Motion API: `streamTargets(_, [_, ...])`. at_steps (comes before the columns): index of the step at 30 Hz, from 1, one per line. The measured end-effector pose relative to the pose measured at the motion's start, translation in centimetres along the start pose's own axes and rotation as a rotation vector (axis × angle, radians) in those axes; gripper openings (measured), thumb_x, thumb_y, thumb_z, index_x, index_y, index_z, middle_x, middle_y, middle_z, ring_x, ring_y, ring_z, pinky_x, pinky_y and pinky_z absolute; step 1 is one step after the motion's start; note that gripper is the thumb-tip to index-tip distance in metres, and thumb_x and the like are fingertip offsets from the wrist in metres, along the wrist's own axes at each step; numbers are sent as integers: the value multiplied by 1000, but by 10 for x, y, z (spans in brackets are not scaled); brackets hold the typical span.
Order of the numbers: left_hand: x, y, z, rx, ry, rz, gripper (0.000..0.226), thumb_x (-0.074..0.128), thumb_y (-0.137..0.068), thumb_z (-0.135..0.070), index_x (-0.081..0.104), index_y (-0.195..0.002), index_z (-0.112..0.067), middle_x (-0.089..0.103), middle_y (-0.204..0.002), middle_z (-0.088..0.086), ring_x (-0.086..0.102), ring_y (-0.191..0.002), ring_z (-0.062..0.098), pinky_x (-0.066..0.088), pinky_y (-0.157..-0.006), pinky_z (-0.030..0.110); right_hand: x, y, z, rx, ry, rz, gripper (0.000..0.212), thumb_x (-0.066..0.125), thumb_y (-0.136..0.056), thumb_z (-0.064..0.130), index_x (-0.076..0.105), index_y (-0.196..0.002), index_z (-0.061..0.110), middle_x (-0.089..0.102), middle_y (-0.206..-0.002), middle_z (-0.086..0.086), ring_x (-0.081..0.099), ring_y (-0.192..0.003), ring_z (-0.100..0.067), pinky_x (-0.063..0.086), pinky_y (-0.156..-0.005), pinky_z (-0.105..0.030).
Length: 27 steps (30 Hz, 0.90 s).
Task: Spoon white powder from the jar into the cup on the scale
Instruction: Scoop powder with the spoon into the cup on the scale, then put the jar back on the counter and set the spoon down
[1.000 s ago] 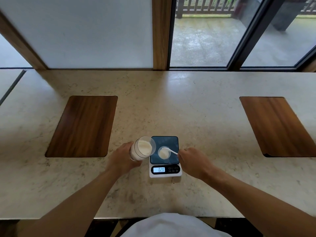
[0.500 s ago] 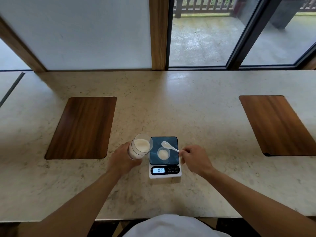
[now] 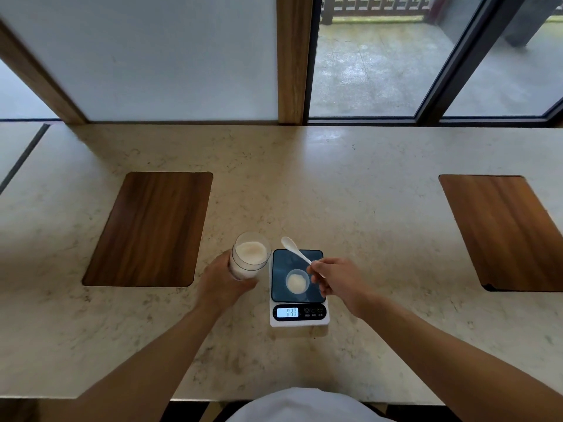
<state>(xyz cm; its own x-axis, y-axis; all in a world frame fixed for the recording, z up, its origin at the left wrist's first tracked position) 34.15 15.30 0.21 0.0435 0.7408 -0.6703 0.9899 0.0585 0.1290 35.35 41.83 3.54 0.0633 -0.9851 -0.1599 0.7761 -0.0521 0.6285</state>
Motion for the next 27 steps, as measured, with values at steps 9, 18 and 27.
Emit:
streamTargets(9, [-9, -44, 1, 16, 9, -37, 75, 91, -60, -46, 59, -125, -28, 67, -115, -10, 63, -100, 11, 48, -81, 22, 21, -38, 39, 14, -5, -14, 19, 62, -93, 17, 78, -84, 10, 63, -68, -4, 52, -58, -13, 46, -56, -24])
streamTargets(18, [-19, -105, 14, -56, 62, -81, 78, 88, -54, -54, 61, -122, -26, 67, -111, -12, 61, -97, 6, 40, -76, 8, 59, -97, 71, 31, -57, -48, 22, 61, -96, 15, 78, -83, 16, 59, -78, -9, 46, -67, -20, 44, -58, -29])
streamTargets(27, [-27, -172, 28, -152, 136, -128, 73, 87, -55, -55, 61, -118, -30, 68, -111, -15, 64, -102, 4, 49, -86, 19, 98, -167, 107, 13, -90, -18, 18, 64, -90, 13, 80, -83, 16, 59, -69, -2, 48, -63, -16, 41, -62, -30])
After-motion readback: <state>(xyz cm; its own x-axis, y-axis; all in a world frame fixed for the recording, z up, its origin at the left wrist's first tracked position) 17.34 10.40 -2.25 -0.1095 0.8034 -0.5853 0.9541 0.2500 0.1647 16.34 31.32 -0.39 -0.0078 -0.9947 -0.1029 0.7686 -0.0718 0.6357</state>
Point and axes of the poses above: each hand's wrist, its own y-axis away from the middle knuckle, its own x-axis out of the palm, z = x × y, the point moved 3 cm from there along -y, towards the middle knuckle
